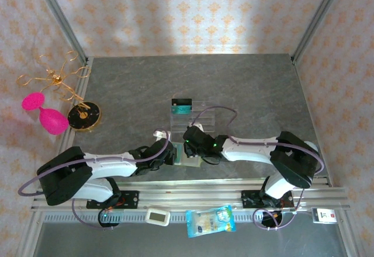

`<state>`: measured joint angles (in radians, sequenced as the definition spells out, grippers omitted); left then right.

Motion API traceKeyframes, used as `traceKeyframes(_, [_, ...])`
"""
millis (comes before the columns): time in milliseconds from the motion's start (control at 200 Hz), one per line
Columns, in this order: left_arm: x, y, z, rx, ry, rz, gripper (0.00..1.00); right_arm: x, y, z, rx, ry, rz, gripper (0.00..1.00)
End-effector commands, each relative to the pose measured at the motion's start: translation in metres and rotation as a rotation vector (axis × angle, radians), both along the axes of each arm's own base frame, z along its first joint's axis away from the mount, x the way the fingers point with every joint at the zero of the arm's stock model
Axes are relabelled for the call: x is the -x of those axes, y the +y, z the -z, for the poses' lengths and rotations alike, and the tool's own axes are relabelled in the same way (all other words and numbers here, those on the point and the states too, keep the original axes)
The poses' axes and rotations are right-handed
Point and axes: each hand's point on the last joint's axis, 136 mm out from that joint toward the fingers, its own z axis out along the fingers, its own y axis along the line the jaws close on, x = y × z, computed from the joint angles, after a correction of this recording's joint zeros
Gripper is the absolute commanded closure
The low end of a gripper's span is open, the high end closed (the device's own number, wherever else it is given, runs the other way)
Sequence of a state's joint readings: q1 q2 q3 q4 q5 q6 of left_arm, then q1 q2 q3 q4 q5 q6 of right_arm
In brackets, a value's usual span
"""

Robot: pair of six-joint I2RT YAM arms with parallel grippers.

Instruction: Take the credit cards out of the card holder

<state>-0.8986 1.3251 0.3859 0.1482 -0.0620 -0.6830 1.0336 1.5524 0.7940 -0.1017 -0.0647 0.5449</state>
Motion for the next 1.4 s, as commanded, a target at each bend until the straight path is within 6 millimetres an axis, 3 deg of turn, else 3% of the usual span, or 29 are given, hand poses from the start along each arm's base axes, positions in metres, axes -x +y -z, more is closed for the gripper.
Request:
traceKeyframes(0, [0.022,0.021,0.028,-0.119,0.087,-0.005,0.66,-0.002,0.010,-0.015,-0.039,-0.028,-0.037,0.81])
traceKeyframes(150, [0.015,0.018,-0.001,-0.098,-0.016,-0.020,0.53,-0.007,0.005,-0.020,-0.055,-0.037,-0.017,0.81])
traceKeyframes(355, [0.011,0.019,-0.027,-0.067,-0.112,-0.036,0.53,-0.010,-0.006,-0.028,-0.095,-0.045,0.012,0.80])
traceKeyframes(731, [0.014,0.013,0.004,-0.140,-0.076,-0.012,0.54,-0.006,-0.023,-0.030,-0.112,-0.049,0.035,0.79])
traceKeyframes(896, [0.022,0.020,0.026,-0.193,-0.011,-0.017,0.70,-0.001,-0.021,-0.029,-0.128,-0.034,0.008,0.78])
traceKeyframes(1081, [0.032,0.021,0.034,-0.180,0.024,-0.014,0.83,0.011,0.008,-0.036,-0.229,0.022,-0.102,0.75])
traceKeyframes(1261, [0.032,0.020,0.029,-0.156,0.019,-0.025,0.82,0.024,0.041,-0.021,-0.317,0.181,-0.194,0.74])
traceKeyframes(1392, [0.033,0.022,0.029,-0.144,0.018,-0.028,0.79,0.022,0.042,-0.006,-0.279,0.209,-0.180,0.74])
